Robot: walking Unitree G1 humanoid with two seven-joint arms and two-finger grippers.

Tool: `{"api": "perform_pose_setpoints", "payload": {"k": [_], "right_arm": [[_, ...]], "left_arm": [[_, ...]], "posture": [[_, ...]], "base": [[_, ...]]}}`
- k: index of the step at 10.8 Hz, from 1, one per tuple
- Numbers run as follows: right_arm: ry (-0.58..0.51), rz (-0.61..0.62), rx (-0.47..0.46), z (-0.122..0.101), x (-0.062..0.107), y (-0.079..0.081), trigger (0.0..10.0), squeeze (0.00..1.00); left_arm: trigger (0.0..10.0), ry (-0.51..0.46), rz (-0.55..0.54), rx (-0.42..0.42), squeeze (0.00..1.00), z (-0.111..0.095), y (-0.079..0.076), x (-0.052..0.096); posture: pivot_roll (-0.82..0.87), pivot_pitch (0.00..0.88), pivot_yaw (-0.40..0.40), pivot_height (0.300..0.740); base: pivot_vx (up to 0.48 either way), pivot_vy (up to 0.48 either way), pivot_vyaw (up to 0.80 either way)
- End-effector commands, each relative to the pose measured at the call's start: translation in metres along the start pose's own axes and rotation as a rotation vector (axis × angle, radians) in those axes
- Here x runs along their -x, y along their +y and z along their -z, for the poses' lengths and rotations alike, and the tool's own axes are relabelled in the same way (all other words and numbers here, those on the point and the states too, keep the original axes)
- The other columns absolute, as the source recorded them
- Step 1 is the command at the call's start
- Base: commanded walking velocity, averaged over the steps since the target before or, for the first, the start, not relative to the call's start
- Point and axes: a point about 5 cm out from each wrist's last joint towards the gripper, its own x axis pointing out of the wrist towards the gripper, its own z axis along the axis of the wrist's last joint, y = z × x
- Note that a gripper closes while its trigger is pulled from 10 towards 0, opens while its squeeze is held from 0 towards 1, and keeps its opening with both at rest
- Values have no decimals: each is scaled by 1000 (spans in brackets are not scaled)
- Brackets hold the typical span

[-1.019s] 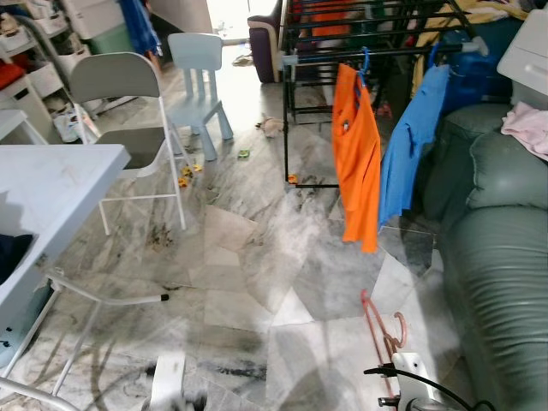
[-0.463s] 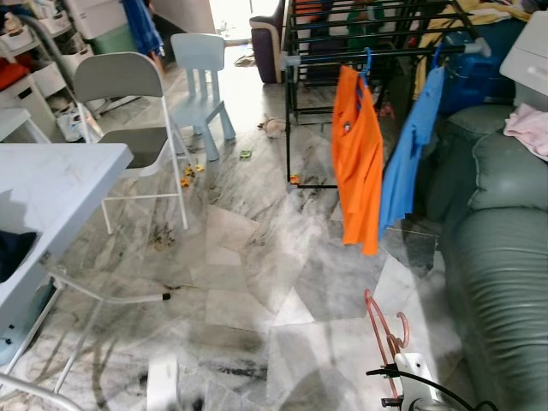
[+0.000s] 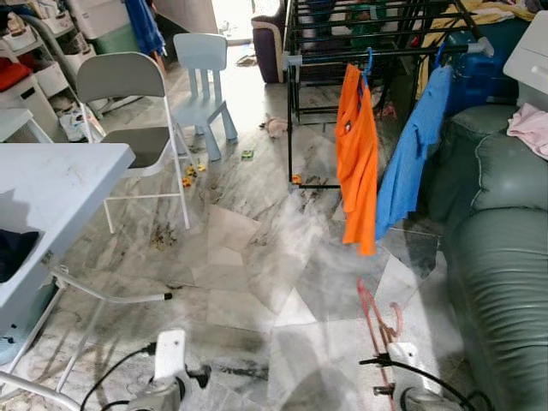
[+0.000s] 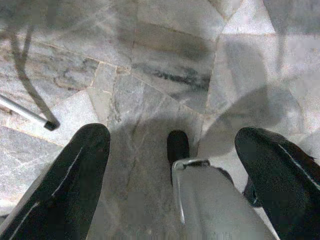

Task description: Hang hanger

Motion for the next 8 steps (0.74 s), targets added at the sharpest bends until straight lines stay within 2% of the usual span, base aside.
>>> {"api": "perform_pose_setpoints", "payload": {"k": [1,4,8], "right_arm": [[-6,-6,1,-1,0,3,10000,0],[-3,1,11,0,0,1,10000,0],[-6,9,22,-1,0,-2,10000,0]], "left_arm": [[10000,26,-11,-20,0,7,5,1],[10000,56,-20,-34,0,19,8,2],[10000,64,-28,-37,0,23,9,3]], "posture": [[-107,0,99,740],[-102,0,92,740],[-100,0,83,740]], "base": [[0,0,0],[0,0,0],[0,0,0]]}}
